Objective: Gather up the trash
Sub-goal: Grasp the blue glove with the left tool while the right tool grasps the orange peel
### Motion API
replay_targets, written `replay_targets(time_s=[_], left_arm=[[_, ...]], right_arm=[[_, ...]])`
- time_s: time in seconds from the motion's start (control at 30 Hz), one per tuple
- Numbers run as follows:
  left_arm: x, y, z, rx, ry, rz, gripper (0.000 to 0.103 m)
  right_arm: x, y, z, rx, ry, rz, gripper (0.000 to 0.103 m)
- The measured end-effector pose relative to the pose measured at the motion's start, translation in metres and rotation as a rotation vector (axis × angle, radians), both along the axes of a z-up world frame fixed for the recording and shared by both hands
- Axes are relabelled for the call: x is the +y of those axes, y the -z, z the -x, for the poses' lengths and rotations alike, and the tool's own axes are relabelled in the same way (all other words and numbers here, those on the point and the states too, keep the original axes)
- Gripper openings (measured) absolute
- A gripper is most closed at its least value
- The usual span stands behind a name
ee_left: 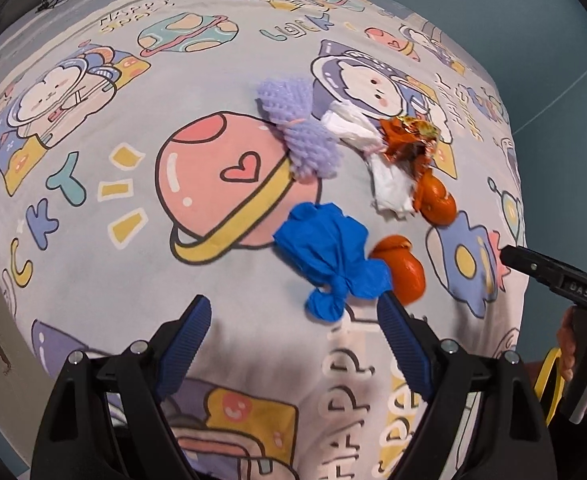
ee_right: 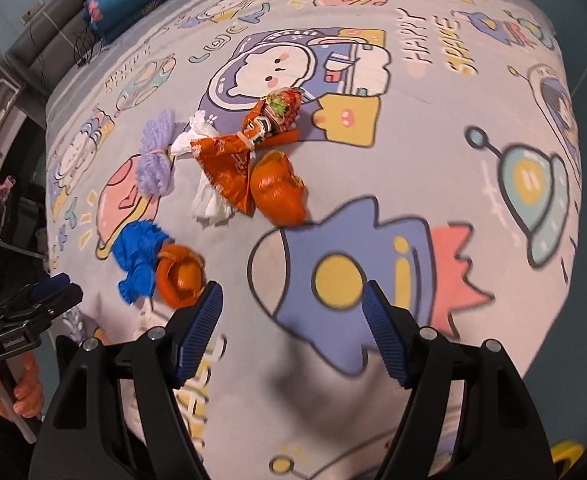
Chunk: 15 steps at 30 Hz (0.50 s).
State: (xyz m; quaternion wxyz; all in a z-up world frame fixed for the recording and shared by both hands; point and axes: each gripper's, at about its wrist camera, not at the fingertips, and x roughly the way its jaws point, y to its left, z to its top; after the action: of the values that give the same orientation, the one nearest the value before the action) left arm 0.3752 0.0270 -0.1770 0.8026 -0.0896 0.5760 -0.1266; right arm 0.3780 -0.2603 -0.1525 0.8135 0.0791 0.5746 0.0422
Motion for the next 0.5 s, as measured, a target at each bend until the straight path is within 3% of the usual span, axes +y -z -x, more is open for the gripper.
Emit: replay_targets(time_s=[0.3,0.5], left_arm=[[-0.004,0.017,-0.019,0.028,0.003,0.03,0.082],[-0.014,0.027,-0.025,0.045,0.027,0.005,0.081]], right_arm=[[0.016,0.023,-0.044,0.037,-0.023,0.057,0.068],[0.02,0.041,-0.059,0.061,-0.02,0.111,0.068]])
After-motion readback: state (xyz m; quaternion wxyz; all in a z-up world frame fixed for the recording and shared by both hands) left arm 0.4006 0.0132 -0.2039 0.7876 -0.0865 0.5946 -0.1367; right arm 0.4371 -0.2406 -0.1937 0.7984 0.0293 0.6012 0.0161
